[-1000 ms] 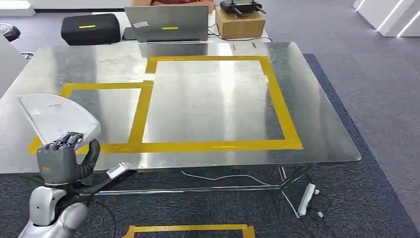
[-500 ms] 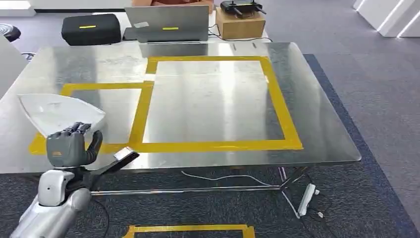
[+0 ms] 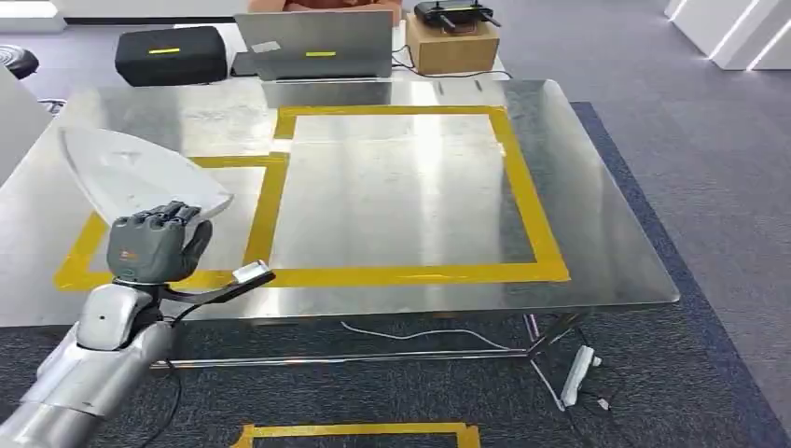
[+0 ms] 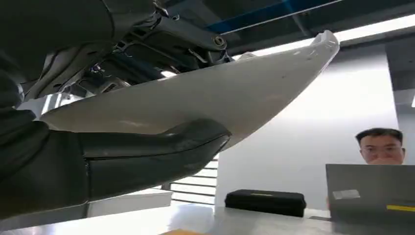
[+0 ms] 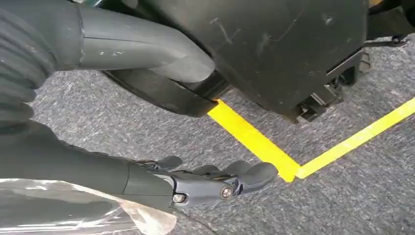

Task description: Take the parts from the cabinet and place them on the table.

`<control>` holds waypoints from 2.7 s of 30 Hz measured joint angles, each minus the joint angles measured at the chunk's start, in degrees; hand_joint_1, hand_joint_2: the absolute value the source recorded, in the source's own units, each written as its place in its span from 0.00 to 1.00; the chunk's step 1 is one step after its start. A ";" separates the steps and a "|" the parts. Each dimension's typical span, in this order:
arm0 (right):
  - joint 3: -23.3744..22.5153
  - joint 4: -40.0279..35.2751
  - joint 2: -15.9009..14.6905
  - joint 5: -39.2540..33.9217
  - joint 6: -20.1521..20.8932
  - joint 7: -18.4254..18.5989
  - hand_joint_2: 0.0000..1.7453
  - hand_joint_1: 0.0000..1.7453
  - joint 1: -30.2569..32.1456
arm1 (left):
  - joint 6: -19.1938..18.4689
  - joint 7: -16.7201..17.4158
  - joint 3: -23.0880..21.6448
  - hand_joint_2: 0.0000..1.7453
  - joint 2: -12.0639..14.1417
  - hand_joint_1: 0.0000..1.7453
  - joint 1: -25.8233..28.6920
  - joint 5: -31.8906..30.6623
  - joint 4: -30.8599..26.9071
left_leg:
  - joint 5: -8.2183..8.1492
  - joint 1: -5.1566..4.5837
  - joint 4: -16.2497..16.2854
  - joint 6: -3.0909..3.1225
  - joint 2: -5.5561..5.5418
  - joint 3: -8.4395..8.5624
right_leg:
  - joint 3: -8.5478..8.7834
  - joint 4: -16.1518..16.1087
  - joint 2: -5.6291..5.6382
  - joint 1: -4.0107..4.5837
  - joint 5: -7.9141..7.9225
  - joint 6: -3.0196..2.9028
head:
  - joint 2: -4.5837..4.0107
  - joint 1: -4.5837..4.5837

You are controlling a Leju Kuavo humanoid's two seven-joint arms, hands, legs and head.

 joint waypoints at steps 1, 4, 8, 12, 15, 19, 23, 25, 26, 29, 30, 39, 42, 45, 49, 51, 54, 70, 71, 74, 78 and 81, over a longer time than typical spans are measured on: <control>0.02 -0.09 0.00 0.02 0.35 0.02 1.00 0.00 -0.11 | 0.00 -0.15 -0.58 1.00 -0.07 1.00 -0.70 0.62 0.66 | 0.00 0.00 0.00 0.00 0.00 0.00 | 0.00 0.00 0.00 0.00 0.00 0.00 | 0.00 0.00; 0.24 -0.35 0.02 0.07 1.40 0.02 1.00 0.00 -0.44 | 0.00 -1.62 -2.30 1.00 -0.17 1.00 -2.38 2.45 2.61 | 0.00 -0.01 0.00 0.00 0.00 0.00 | 0.01 0.00 -0.01 -0.01 0.00 0.00 | 0.00 0.00; 0.83 -0.57 0.09 0.07 1.99 0.04 1.00 0.00 -0.60 | 0.02 -3.24 -3.66 1.00 -0.15 1.00 -3.40 2.84 3.85 | -0.01 -0.01 0.00 0.01 0.00 -0.01 | 0.00 0.00 -0.02 -0.01 0.00 0.01 | 0.00 0.00; 1.20 -0.88 0.31 0.07 2.80 0.09 1.00 0.00 -0.68 | 0.02 -6.82 -4.29 1.00 -0.17 1.00 -3.43 3.81 4.25 | -0.01 -0.01 0.00 0.01 0.00 -0.01 | -0.01 0.00 -0.03 0.00 -0.01 0.01 | 0.00 0.00; 1.62 -1.07 0.48 0.09 3.46 0.18 1.00 0.00 -0.75 | 0.04 -9.68 -4.38 1.00 -0.33 1.00 -3.20 3.89 4.25 | -0.01 -0.01 -0.01 0.01 0.00 -0.01 | 0.00 0.00 -0.04 0.00 -0.01 0.00 | 0.00 0.00; 2.27 -1.51 0.63 0.09 4.35 0.37 1.00 0.00 -0.80 | 0.04 -10.97 -4.38 1.00 -0.81 1.00 -3.06 3.48 4.66 | -0.01 -0.01 -0.02 0.00 0.00 -0.01 | 0.00 0.00 -0.04 0.00 -0.01 0.00 | 0.00 0.00; 2.47 -1.86 0.81 0.15 4.59 0.39 1.00 0.00 -0.77 | 0.04 -10.99 -4.35 1.00 -1.09 1.00 -3.07 3.46 5.40 | -0.01 -0.01 -0.01 0.01 0.00 -0.01 | 0.00 0.00 -0.04 -0.01 -0.01 0.00 | 0.00 0.00; 2.51 -1.97 0.83 0.17 4.77 0.52 1.00 0.00 -0.78 | 0.02 -10.65 -4.40 1.00 -1.11 1.00 -3.38 4.28 6.29 | -0.01 -0.01 -0.01 0.01 0.00 -0.01 | 0.00 0.00 -0.05 -0.01 -0.01 0.00 | 0.00 0.00; 2.56 -2.03 0.85 0.18 4.81 0.55 1.00 0.00 -0.77 | 0.02 -9.94 -4.51 1.00 -1.11 1.00 -3.65 4.81 7.05 | -0.01 -0.01 -0.01 0.01 0.00 -0.01 | 0.00 0.00 -0.05 -0.01 -0.01 0.01 | 0.00 0.00; 2.67 -2.27 0.96 0.22 5.01 0.66 1.00 0.00 -0.74 | -0.77 -7.32 -4.99 1.00 -1.09 1.00 -4.79 6.28 9.78 | -0.01 -0.01 -0.01 0.01 0.00 -0.01 | 0.00 0.00 -0.04 -0.01 -0.01 0.01 | 0.00 -0.02; 2.71 -2.34 0.96 0.24 5.03 0.72 1.00 0.00 -0.74 | -1.58 -6.20 -5.32 1.00 -1.01 1.00 -5.22 6.80 10.56 | -0.01 -0.01 -0.01 0.01 0.00 -0.01 | 0.00 0.00 -0.06 -0.01 -0.01 0.01 | 0.00 -0.02; 2.78 -2.75 1.16 0.28 4.64 1.20 1.00 0.00 -0.74 | -5.33 3.98 -8.20 1.00 0.22 1.00 -8.45 3.94 16.42 | -0.01 -0.01 -0.01 0.01 0.00 -0.01 | 0.00 0.01 -0.04 -0.01 -0.01 0.01 | 0.00 -0.02; 2.78 -2.78 1.25 0.28 4.44 1.25 1.00 0.00 -0.71 | -6.06 6.49 -8.70 1.00 0.42 1.00 -9.22 2.19 17.93 | -0.01 -0.01 -0.01 0.01 0.00 -0.02 | 0.00 0.01 -0.05 -0.01 -0.01 0.01 | 0.00 0.00; 2.78 -2.78 1.29 0.28 4.20 1.38 0.00 0.00 -0.69 | -6.60 8.70 -8.86 1.00 0.57 0.00 -9.61 0.68 19.00 | -0.01 -0.01 -0.01 0.01 0.00 -0.02 | 0.00 0.01 -0.05 -0.01 -0.01 0.00 | 0.00 0.00; 2.78 -2.80 1.29 0.33 3.98 1.53 0.00 0.00 -0.46 | -6.49 9.31 -8.90 1.00 0.79 0.00 -10.02 -0.02 20.18 | -0.01 -0.01 -0.01 0.01 0.00 -0.02 | 0.00 0.01 -0.04 -0.01 -0.01 0.00 | 0.00 -0.02; 2.78 -2.80 1.29 0.33 3.94 1.53 0.00 0.00 -0.39 | -6.36 9.31 -8.92 1.00 0.83 0.00 -10.11 -0.09 20.61 | -0.01 -0.01 -0.01 0.01 0.00 -0.01 | 0.01 0.01 -0.05 -0.01 -0.01 0.01 | 0.00 0.00; 2.78 -2.80 1.29 0.33 3.94 1.53 0.00 0.00 -0.33 | -6.32 9.31 -8.94 1.00 0.85 0.00 -10.23 -0.11 21.16 | -0.01 -0.01 -0.02 0.01 0.00 -0.01 | 0.00 0.01 -0.05 -0.01 -0.01 0.00 | 0.00 -0.02; 2.78 -2.82 1.29 0.33 3.92 1.73 0.00 0.00 -0.38 | -5.73 9.11 -8.97 0.00 0.70 0.00 -11.00 0.02 22.30 | -0.01 -0.01 -0.02 0.00 0.00 -0.01 | 0.00 0.01 -0.04 -0.01 -0.01 0.00 | 0.00 0.00; 2.78 -2.82 1.29 0.33 3.92 1.73 0.00 0.00 -0.39 | -5.73 9.11 -8.97 0.00 0.66 0.00 -11.01 0.02 22.30 | -0.01 -0.01 -0.02 0.00 0.00 -0.01 | 0.00 0.01 -0.05 -0.01 -0.01 0.00 | 0.00 0.00; 2.78 -2.82 1.29 0.35 3.92 1.73 0.00 0.00 -0.38 | -5.59 8.92 -8.94 0.00 0.66 0.00 -11.00 0.46 22.28 | -0.01 -0.01 -0.02 0.00 0.00 -0.01 | 0.00 0.01 -0.05 -0.01 -0.01 0.00 | 0.00 0.00; 2.78 -2.82 1.29 0.33 3.89 1.70 0.00 0.00 -0.32 | -3.91 7.85 -8.92 0.00 0.66 0.00 -10.91 1.12 21.64 | -0.01 -0.02 0.00 0.01 0.00 -0.02 | 0.00 0.00 -0.05 -0.01 -0.01 0.01 | 0.00 0.00; 2.75 -2.82 1.44 0.33 3.65 1.60 0.00 0.00 -0.22 | -3.17 7.76 -8.84 0.00 0.66 0.00 -10.80 0.99 20.21 | 0.15 -0.45 0.17 1.16 -0.07 -0.03 | 0.27 -0.61 -0.15 -0.41 0.55 1.12 | 0.00 0.00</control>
